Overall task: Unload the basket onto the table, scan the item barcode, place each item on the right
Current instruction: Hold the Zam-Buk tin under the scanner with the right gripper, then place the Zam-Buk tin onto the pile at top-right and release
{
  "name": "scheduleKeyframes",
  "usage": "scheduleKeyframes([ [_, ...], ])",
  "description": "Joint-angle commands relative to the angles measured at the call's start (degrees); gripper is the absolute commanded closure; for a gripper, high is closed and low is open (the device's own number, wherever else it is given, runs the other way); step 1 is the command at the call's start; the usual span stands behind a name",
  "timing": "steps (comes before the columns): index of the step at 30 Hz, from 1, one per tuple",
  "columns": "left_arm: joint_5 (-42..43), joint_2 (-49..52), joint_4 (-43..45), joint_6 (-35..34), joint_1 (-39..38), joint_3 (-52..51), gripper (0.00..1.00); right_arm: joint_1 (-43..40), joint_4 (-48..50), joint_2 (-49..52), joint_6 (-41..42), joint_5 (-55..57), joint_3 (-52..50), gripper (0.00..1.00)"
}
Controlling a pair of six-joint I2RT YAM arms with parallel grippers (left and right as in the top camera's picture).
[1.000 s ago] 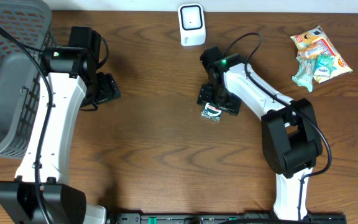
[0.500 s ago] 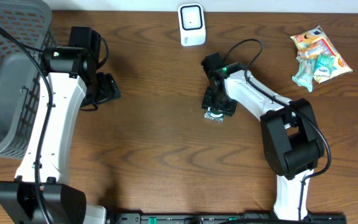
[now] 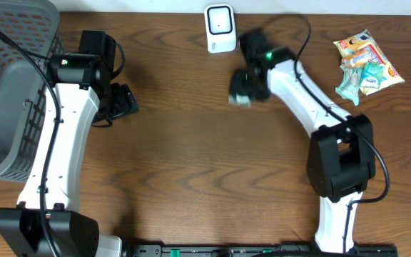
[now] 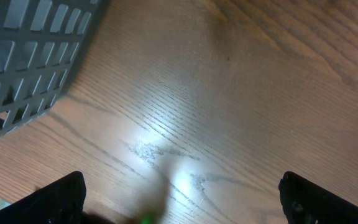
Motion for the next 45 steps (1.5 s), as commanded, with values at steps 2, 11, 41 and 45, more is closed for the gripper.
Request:
scheduleKeyframes([
  [2,-0.5,0.4,-0.2,-0.3,0.2,-0.1,0.02,0.1,9.2,-0.5,-7.4,2.3,5.1,0.56],
  [11,-0.5,0.4,-0.2,-0.3,0.2,-0.1,0.02,0.4,34.2,1.9,-7.6,9.8,5.2,0.56],
  [41,-0.5,0.4,-0.2,-0.3,0.2,-0.1,0.02,-0.6,65.0,16.7,-9.8,17.5,11.6,0.44],
  [45,-0.5,0.4,-0.2,-0.3,0.2,-0.1,0.02,-3.2,58.5,13.0,-9.3,17.5,13.0,0.47],
])
